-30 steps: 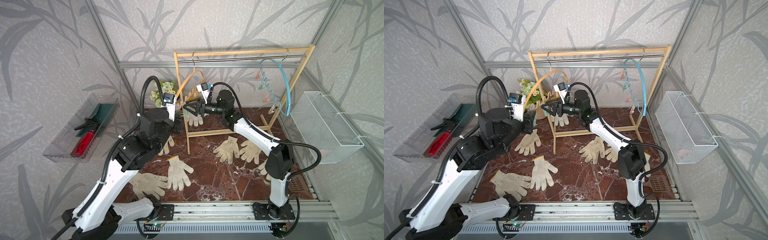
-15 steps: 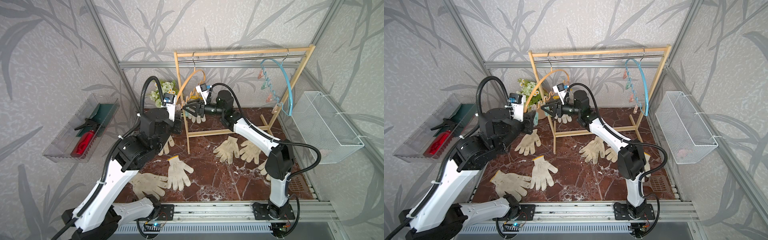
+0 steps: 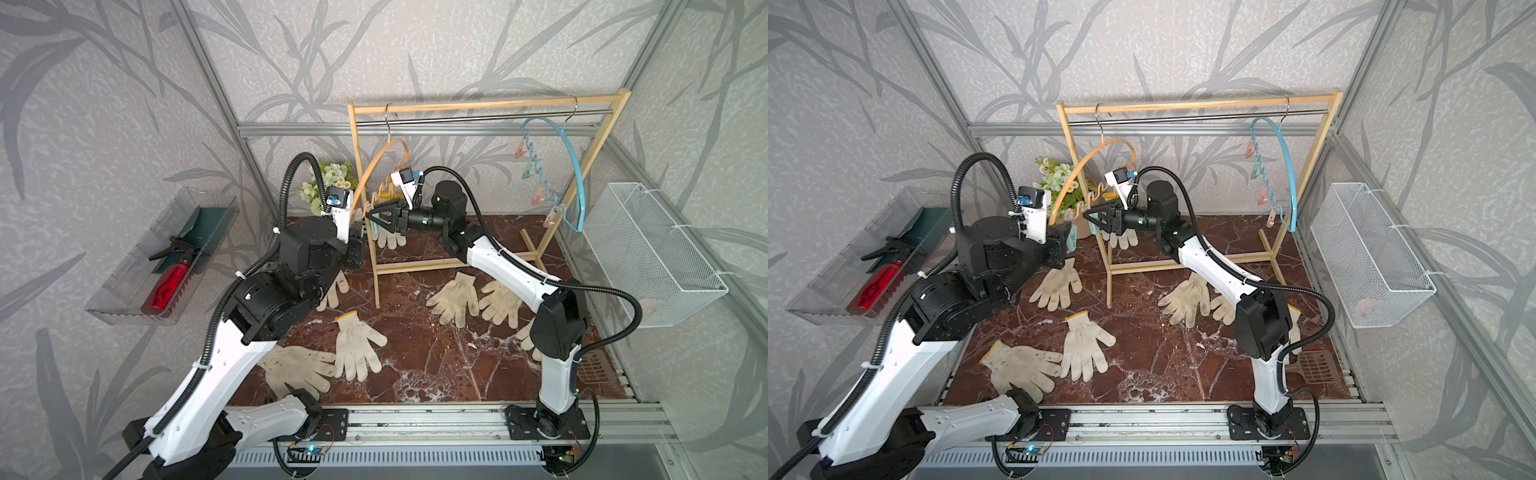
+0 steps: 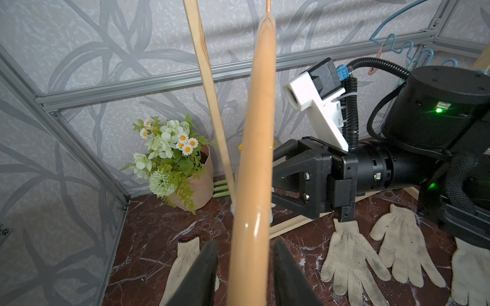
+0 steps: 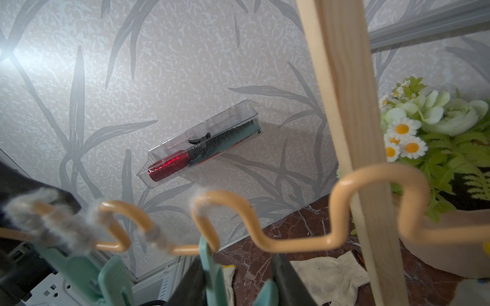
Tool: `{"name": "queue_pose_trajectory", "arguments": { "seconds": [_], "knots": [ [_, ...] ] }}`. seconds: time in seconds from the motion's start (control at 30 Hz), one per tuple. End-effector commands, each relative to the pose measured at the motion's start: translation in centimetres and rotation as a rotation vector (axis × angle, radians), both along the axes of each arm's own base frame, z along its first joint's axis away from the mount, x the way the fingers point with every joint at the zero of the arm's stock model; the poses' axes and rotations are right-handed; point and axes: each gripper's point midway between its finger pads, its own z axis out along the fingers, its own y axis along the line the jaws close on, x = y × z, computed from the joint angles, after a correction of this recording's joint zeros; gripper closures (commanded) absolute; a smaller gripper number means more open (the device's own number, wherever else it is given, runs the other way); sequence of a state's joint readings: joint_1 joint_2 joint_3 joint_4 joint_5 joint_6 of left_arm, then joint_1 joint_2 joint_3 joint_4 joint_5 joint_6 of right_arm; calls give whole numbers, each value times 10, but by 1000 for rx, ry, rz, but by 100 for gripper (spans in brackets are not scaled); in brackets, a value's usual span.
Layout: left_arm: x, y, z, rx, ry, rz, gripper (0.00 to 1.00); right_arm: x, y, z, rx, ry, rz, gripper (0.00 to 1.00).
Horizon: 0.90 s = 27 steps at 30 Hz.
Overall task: Clip the gloves onto a hanger to dry
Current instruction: Open the clamp at the hanger.
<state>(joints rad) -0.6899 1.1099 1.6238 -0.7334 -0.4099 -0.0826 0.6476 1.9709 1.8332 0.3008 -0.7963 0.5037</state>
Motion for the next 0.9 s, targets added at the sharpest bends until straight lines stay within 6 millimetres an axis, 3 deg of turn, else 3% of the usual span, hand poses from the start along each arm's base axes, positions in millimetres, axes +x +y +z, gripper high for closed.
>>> {"name": "queue_pose_trajectory", "arguments": {
  "seconds": [0.0,0.17,0.47,0.67,0.87],
  "knots": [
    [-6,7,0,-9,2,10,64,-4,-2,16,20,-32,-2,64],
    [-9,11,0,-16,-3,17,63,-5,-2,17,21,-34,-6,72],
    [-14,21,3,-34,-16,51,61,-5,-4,15,19,-35,-14,73],
    [-32,67,-8,-73,-43,228,56,-4,-5,13,12,-44,-26,75],
    [-48,104,-52,-87,39,398,56,-4,-6,13,11,-53,-32,75]
  ]
}}
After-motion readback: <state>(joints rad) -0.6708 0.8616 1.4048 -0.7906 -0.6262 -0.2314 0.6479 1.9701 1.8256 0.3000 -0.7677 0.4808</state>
